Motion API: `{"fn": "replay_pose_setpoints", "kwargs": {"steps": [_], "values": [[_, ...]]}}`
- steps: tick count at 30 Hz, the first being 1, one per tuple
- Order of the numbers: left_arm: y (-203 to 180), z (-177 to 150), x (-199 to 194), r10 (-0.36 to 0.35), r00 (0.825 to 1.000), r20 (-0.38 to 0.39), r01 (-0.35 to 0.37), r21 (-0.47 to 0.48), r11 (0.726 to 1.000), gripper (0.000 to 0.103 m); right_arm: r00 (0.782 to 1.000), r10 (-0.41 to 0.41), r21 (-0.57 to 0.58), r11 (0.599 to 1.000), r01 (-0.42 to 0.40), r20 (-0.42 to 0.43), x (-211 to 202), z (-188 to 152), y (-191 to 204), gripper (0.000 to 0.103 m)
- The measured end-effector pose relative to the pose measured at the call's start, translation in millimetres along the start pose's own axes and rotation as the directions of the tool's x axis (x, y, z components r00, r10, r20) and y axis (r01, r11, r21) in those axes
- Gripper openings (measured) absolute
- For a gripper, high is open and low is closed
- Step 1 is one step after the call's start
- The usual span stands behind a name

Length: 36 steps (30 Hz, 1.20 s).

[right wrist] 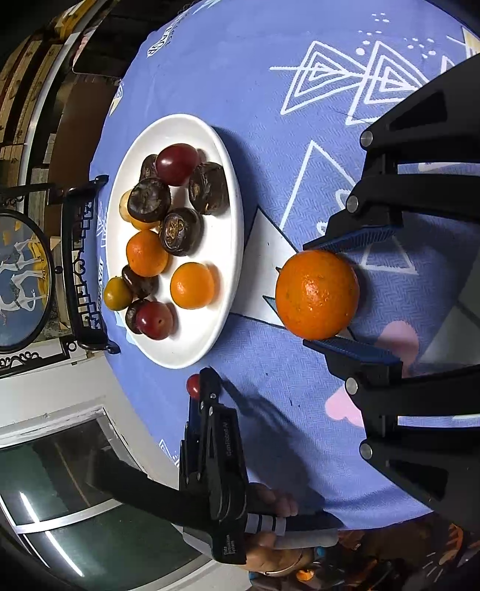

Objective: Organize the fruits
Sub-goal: 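Grasp the red plum with the left tool while the right tool grasps the orange, then lower the red plum and the orange onto the white plate and open both tools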

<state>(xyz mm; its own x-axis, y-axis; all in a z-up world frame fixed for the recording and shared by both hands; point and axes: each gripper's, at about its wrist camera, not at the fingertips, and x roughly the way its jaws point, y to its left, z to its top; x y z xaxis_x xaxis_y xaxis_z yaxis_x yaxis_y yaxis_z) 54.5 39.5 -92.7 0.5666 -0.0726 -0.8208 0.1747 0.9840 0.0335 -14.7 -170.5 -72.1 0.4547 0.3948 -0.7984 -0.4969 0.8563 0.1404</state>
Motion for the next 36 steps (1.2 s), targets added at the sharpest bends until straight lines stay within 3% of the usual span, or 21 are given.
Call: {"fn": "replay_pose_setpoints", "kwargs": {"steps": [8,15,19,27,36], "values": [[-26.1,-9.5,-36.7,0.037,0.996,0.087,-0.045,0.093,0.995,0.027,1.0,0.009,-0.016,1.0,-0.009,0.006,-6.6,-7.3,9.6,0.045],[-60.0,-2.1,-52.7,0.027,0.991,0.134,-0.047,0.147,0.988,0.027,1.0,-0.001,-0.039,0.999,0.002,0.029,-20.5,-8.5,18.6,0.045],[-71.4,12.6,-64.8,0.03,0.984,0.176,-0.056,0.147,0.988,0.027,0.994,-0.025,-0.041,0.999,0.029,0.109,-48.3,10.4,14.4,0.045],[-80.3,49.5,-93.8,0.068,0.953,0.295,-0.105,0.111,0.988,0.028,0.965,-0.049,-0.032,0.998,0.059,0.258,-90.0,49.0,3.7,0.045],[-78.6,69.4,-90.9,0.077,0.947,0.311,-0.11,0.089,0.99,0.027,0.954,-0.042,-0.014,0.999,0.048,0.297,-92.0,71.2,-6.3,0.045]]}}
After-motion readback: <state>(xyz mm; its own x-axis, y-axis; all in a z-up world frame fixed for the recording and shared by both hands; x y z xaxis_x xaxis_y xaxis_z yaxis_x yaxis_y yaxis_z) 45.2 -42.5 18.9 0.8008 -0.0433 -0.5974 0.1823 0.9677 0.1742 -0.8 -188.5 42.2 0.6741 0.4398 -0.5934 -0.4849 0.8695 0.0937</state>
